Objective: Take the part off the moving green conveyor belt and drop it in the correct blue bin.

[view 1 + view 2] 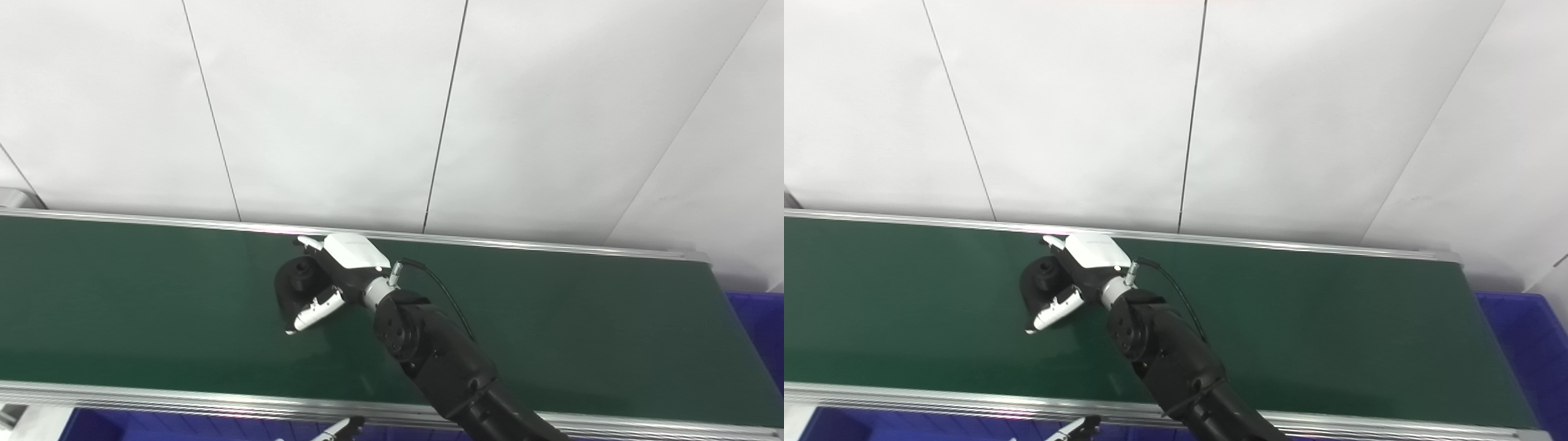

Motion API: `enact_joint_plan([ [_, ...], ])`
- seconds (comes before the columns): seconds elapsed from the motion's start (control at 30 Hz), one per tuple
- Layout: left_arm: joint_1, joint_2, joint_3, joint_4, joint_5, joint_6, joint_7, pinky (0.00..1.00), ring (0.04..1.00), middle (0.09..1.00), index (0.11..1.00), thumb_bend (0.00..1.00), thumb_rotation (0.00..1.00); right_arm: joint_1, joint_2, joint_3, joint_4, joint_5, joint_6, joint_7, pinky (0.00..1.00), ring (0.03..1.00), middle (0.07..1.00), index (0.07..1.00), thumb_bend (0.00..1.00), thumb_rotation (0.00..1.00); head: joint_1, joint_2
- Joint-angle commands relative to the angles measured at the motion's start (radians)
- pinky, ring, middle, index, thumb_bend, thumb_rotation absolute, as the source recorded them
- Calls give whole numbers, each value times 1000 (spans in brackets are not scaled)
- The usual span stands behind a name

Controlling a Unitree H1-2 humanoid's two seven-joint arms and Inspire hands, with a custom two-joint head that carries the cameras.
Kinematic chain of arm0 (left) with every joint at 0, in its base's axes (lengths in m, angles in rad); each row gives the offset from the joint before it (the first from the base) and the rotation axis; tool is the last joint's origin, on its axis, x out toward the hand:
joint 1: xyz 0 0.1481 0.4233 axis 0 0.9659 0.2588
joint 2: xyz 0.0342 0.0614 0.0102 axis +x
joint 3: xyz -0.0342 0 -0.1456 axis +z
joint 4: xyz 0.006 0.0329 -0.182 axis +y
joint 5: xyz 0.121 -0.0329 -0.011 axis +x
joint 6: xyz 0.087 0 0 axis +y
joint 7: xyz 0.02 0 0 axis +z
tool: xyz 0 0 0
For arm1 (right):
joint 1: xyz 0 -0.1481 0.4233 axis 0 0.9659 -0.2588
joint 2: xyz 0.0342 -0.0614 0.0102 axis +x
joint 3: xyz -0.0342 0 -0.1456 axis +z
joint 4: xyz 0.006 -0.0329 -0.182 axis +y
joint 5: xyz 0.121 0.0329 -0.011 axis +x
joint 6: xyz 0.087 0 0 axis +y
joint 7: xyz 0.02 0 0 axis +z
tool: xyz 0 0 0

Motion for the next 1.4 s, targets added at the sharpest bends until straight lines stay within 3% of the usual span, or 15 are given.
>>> enact_joint_plan([
  [0.0,5,2,15,-32,-11,-30,-10,784,883,934,963,966,242,-35,4,0,-6,2,-14,-13,729,828,881,939,1000,362,3,2],
  [0.1,9,-1,22,-35,-3,-30,-8,780,881,934,962,969,241,-16,9,-9,-1,9,3,-32,628,790,854,900,970,213,4,5],
  [0.13,12,-3,24,-36,-2,-30,-9,780,881,934,962,969,241,-8,10,-11,0,10,6,-40,623,788,852,897,968,206,3,7],
  [0.17,14,-4,27,-37,-3,-30,-13,778,883,935,962,969,240,-1,10,-9,4,6,4,-51,566,715,782,860,886,87,3,7],
  [0.23,18,-4,31,-39,0,-30,-13,786,889,938,964,966,244,4,9,-9,20,4,-11,-79,471,582,605,771,693,22,1,8],
  [0.27,18,-4,31,-39,7,-30,-11,793,895,940,966,968,255,5,9,-9,29,4,-19,-94,422,515,517,626,592,9,1,8],
  [0.3,18,-3,32,-39,12,-30,-8,799,899,941,969,967,264,5,8,-8,35,5,-23,-104,396,480,486,559,552,3,1,8],
  [0.4,16,2,29,-43,28,-30,5,806,898,936,971,965,269,11,4,-10,39,10,-27,-134,347,428,476,502,531,0,-2,12],
  [0.5,18,3,28,-44,25,-30,9,804,888,931,967,971,263,19,0,-10,22,5,-14,-151,395,491,529,468,523,0,-6,14],
  [0.73,22,6,35,-50,21,-30,0,795,879,927,967,956,256,69,-34,-16,-90,3,-50,-203,377,441,524,490,520,0,-13,26],
  [0.83,31,6,47,-58,31,-30,-5,785,874,931,973,959,251,110,-57,-25,-210,4,-24,-171,373,413,512,516,516,0,-19,46],
  [0.93,41,3,58,-68,32,-30,-7,760,855,930,978,959,259,191,-79,-52,-410,-2,38,-128,354,401,509,528,514,0,-17,64],
  [1.1,57,6,73,-90,11,-30,-41,813,893,959,999,957,275,348,-76,-115,-689,-18,130,-92,383,419,527,508,515,0,-7,96],
  [1.27,87,-2,116,-112,14,-30,-88,841,911,966,1000,959,298,479,-79,-161,-860,-32,137,-100,300,379,474,545,512,0,-1,112],
  [1.37,105,-12,145,-136,-8,-30,-131,849,915,964,985,959,286,580,-88,-195,-962,-20,126,-100,317,386,482,549,511,0,-4,133],
])
